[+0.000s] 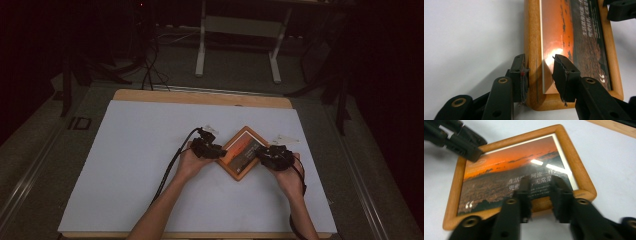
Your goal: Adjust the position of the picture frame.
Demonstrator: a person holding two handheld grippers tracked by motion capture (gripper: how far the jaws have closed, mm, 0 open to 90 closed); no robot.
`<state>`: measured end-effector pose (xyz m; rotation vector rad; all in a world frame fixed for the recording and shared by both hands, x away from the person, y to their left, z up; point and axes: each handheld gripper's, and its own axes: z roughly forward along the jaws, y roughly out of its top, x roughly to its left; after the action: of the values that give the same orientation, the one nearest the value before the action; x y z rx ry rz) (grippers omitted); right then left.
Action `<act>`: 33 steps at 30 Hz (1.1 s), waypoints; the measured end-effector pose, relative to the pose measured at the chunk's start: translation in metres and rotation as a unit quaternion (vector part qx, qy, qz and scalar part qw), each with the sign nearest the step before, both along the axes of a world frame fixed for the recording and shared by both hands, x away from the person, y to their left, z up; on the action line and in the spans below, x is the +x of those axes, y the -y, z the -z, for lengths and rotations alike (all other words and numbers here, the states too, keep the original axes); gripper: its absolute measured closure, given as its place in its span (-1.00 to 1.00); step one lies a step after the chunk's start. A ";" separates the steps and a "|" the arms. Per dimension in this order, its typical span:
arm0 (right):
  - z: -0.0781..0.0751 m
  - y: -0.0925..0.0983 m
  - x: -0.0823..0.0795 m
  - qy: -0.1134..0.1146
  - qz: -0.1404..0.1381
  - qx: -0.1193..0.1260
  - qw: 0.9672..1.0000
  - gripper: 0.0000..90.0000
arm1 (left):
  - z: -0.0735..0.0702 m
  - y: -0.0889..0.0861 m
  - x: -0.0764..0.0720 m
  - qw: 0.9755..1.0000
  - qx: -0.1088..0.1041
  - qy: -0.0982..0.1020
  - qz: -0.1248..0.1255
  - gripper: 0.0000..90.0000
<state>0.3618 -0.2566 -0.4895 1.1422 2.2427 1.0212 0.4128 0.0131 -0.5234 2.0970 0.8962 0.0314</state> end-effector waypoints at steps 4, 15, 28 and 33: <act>0.000 0.004 -0.006 0.000 0.037 0.009 0.999 0.10 | 0.000 0.002 -0.003 1.000 -0.001 -0.005 0.002 0.39; 0.017 0.014 -0.005 -0.062 0.073 0.074 0.993 -0.26 | 0.006 0.008 0.005 0.999 -0.027 -0.022 0.025 0.11; 0.029 0.009 0.005 -0.132 0.066 0.125 0.981 -0.36 | 0.009 0.023 0.026 0.996 -0.050 -0.064 0.031 -0.14; 0.030 0.010 0.005 -0.134 0.065 0.129 0.980 -0.33 | 0.012 0.025 0.030 0.994 -0.061 -0.082 0.039 -0.19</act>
<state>0.3673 -0.2665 -0.5192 1.5995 2.2437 1.1911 0.4432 -0.0124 -0.5350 2.0402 0.8882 -0.2331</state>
